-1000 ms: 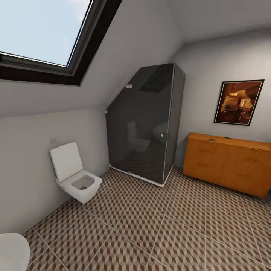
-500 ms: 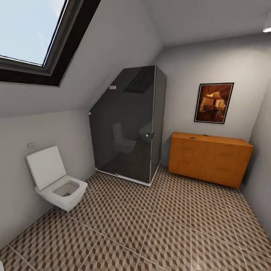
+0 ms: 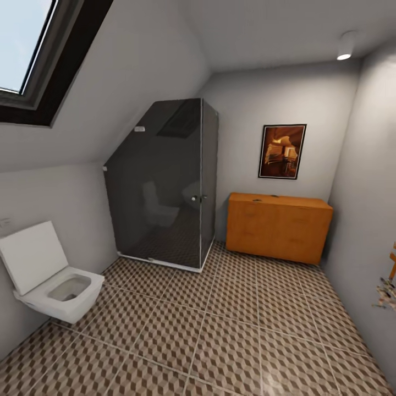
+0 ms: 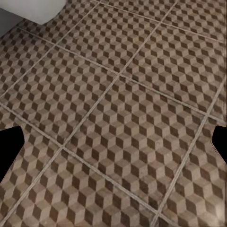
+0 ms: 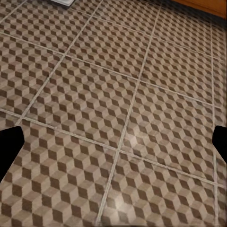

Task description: Take the four mousetraps from the cabinet in the bathroom and place them on the bathroom floor. Make sure all four end up on the same floor surface, and ensure that at least two of them are either under or directly next to the same bathroom sink.

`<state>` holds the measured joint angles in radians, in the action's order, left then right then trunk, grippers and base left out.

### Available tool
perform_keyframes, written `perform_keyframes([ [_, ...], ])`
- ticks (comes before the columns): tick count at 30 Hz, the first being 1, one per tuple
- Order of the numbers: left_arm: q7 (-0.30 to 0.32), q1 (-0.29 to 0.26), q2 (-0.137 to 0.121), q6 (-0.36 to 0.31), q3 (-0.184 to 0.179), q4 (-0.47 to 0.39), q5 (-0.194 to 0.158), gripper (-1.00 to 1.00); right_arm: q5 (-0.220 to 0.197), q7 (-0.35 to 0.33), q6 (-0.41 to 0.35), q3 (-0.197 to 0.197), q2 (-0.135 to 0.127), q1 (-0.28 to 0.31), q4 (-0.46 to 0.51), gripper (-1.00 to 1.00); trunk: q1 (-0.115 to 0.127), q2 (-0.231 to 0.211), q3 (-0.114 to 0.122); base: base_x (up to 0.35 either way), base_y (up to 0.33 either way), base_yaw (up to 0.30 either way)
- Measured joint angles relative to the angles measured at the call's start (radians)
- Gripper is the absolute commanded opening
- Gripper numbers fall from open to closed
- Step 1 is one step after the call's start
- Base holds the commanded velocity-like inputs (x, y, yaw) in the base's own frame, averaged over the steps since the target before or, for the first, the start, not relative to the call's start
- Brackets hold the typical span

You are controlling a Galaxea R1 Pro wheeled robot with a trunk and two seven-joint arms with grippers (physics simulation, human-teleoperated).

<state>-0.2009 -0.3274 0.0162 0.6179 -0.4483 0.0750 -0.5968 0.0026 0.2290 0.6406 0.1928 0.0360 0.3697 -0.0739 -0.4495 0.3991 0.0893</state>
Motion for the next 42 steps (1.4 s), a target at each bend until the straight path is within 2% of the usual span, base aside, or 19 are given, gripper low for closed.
perform_keyframes([
  [34, -0.002, 0.000, -0.002, 0.000, 0.000, 0.000, 0.000, 1.00, 0.000, -0.001, 0.000, 0.000, 0.000, 0.000, 0.000, 1.00, 0.000, 0.000, 0.019, 0.000, 0.000, -0.272],
  [42, -0.002, 0.000, -0.002, 0.000, 0.000, 0.000, 0.000, 1.00, 0.000, -0.002, 0.000, 0.000, 0.000, 0.000, 0.000, 1.00, 0.000, 0.000, 0.020, 0.000, 0.000, -0.180],
])
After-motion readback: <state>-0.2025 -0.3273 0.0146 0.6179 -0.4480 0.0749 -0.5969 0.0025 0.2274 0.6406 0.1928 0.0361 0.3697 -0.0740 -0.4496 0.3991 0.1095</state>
